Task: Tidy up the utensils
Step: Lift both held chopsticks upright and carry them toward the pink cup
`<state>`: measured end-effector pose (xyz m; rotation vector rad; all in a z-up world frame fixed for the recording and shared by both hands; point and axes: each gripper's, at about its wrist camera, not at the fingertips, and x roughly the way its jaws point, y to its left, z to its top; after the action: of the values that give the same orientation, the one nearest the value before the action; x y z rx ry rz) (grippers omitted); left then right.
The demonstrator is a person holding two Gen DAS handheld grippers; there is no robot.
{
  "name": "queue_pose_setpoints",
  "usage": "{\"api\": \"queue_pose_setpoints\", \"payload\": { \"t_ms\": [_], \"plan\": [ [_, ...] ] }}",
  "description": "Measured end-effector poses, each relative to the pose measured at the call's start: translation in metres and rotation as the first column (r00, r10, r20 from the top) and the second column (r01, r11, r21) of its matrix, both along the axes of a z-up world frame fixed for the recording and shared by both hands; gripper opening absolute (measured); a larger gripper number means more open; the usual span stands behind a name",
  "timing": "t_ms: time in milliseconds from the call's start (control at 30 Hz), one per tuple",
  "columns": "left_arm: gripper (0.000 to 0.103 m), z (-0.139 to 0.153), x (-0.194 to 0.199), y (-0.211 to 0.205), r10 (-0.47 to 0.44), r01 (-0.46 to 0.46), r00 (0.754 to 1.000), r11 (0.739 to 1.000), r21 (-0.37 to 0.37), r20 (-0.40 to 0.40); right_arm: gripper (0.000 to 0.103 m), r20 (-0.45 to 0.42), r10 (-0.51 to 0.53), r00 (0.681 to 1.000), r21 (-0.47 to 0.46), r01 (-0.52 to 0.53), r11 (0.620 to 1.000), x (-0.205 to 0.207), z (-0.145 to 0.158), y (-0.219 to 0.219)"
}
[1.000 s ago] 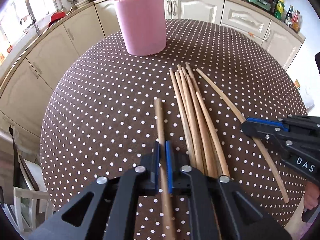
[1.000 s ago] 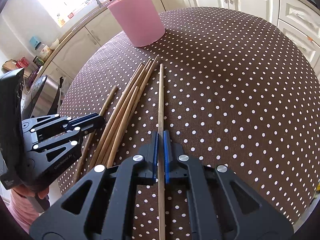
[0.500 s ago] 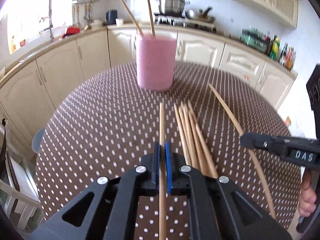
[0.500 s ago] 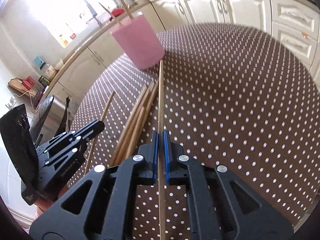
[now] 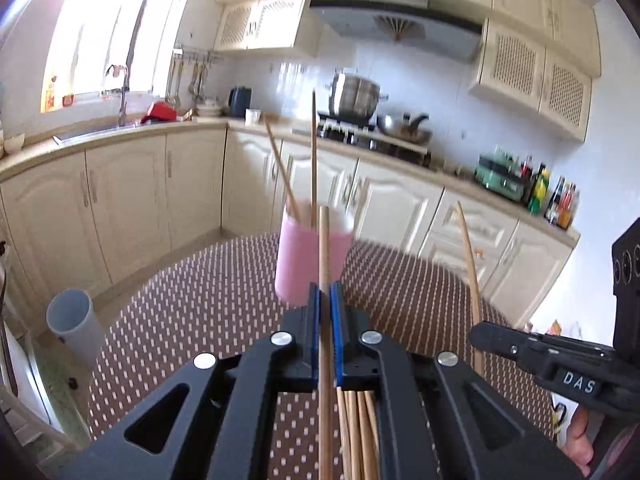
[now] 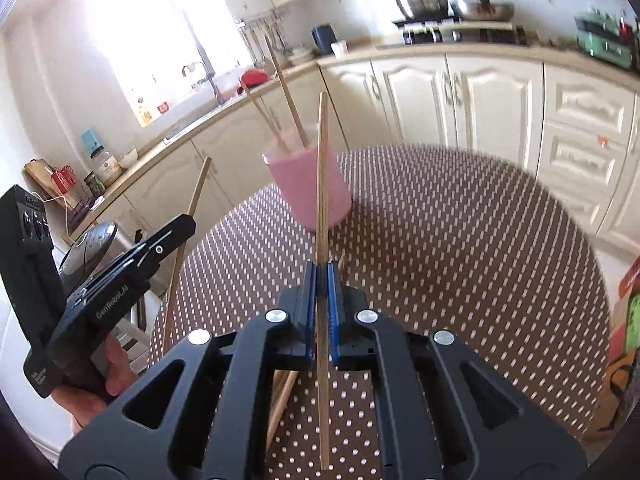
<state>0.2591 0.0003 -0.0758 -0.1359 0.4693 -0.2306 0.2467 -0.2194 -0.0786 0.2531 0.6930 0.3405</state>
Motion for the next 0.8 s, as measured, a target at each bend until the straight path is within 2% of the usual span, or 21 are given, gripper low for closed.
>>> {"api": "queue_pose_setpoints", "payload": {
  "t_ms": [200,400,800],
  "plan": [
    [0.006,0.036,0.011,-0.006,0.029,-0.025,0.992,0.999,-0.032,0.124,0.006,0.132,-0.012,0.991,0.020,0.010,1.000,0.002,0.036,-0.005],
    [0.006,0.061,0.029,-0.013,0.061,-0.049,0.979,0.996,-0.068,0.196,0.006,0.224,-0.034,0.974,0.072,0.018,0.997,0.015,0.064,-0.010],
    [0.006,0.086,0.093,-0.016,0.109,-0.073,0.962,0.986,-0.148,0.249,0.006,0.324,-0.072,0.943,0.155,0.022,0.988,0.073,0.096,-0.015]
  ]
}}
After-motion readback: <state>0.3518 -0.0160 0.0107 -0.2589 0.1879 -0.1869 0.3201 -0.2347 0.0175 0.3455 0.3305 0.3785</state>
